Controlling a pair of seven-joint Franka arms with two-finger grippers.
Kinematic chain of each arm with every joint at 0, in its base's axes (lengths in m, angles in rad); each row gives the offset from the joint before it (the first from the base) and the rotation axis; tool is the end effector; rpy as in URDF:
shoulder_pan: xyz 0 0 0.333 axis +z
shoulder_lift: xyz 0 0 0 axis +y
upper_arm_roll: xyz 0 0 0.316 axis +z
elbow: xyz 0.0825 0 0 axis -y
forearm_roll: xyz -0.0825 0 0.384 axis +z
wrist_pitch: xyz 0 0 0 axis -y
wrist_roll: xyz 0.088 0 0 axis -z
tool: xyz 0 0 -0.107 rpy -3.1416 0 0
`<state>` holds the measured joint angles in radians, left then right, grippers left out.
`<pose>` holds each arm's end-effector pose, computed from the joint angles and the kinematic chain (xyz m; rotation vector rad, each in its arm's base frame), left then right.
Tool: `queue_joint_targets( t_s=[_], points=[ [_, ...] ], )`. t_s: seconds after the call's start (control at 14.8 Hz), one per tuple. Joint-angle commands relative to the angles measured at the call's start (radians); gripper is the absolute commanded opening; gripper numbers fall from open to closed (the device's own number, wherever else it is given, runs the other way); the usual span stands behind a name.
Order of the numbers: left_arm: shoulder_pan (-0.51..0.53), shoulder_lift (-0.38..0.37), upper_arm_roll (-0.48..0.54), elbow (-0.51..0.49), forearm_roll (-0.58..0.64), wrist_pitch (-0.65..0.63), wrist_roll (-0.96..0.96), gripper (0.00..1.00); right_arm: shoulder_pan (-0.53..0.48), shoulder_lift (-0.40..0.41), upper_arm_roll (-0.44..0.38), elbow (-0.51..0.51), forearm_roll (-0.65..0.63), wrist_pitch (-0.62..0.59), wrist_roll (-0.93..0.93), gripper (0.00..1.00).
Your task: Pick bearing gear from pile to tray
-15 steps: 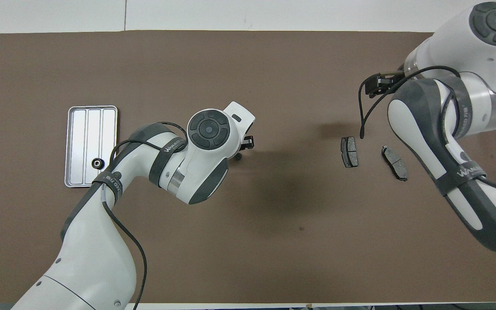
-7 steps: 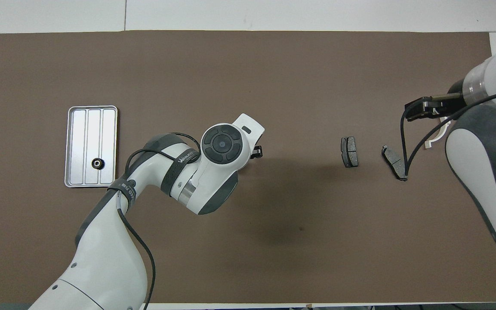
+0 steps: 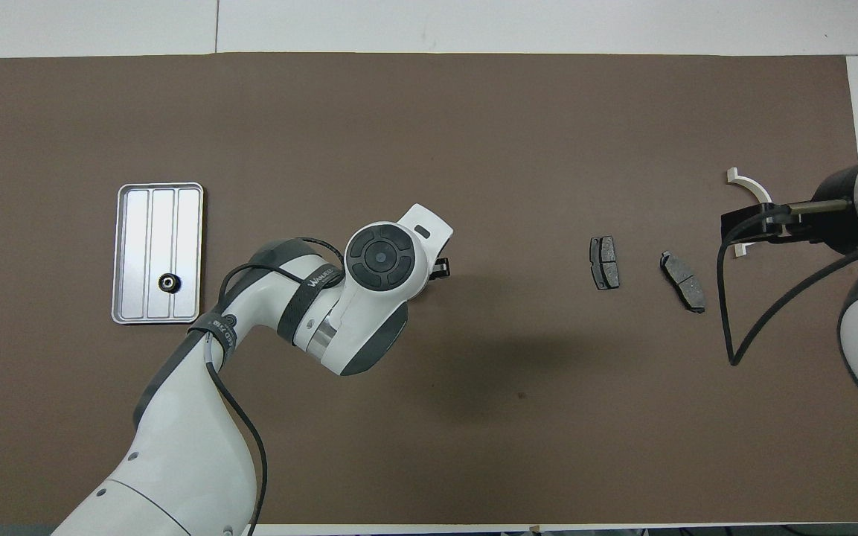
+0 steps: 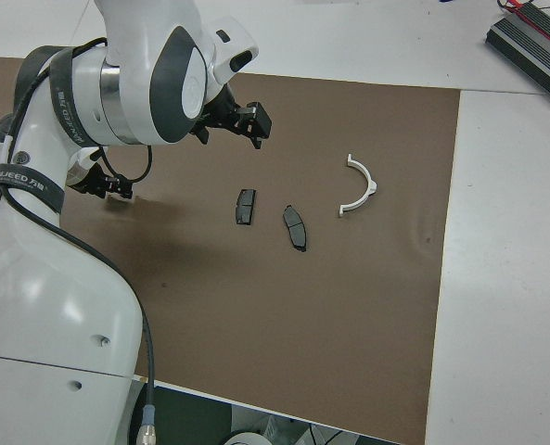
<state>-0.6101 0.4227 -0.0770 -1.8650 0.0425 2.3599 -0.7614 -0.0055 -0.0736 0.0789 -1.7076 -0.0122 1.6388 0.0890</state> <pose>0.5003 -0.4056 0.2976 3.0903 0.0821 0.0851 0.5346 0.0395 0.6056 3.1239 -0.0234 0.0094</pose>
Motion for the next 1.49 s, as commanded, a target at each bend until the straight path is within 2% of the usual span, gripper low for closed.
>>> queue_joint_targets(
  t_s=[0.0,0.14,0.34,1.42],
  points=[
    [-0.01,-0.016,0.01,-0.029,0.014,0.027,-0.021,0.74,0.002,-0.023,-0.011,-0.027,0.029,-0.031,-0.015,1.0],
    [-0.01,-0.016,0.01,-0.029,0.013,0.027,-0.022,0.71,-0.002,-0.014,-0.011,-0.023,0.028,-0.028,-0.017,1.0],
    [-0.017,-0.016,0.011,-0.029,0.013,0.027,-0.036,0.62,-0.005,-0.014,-0.011,-0.023,0.028,-0.031,-0.017,1.0],
    [-0.01,-0.007,0.014,-0.017,0.048,0.078,-0.036,0.62,-0.002,-0.026,-0.016,-0.018,0.024,-0.031,-0.023,1.0]
  ],
)
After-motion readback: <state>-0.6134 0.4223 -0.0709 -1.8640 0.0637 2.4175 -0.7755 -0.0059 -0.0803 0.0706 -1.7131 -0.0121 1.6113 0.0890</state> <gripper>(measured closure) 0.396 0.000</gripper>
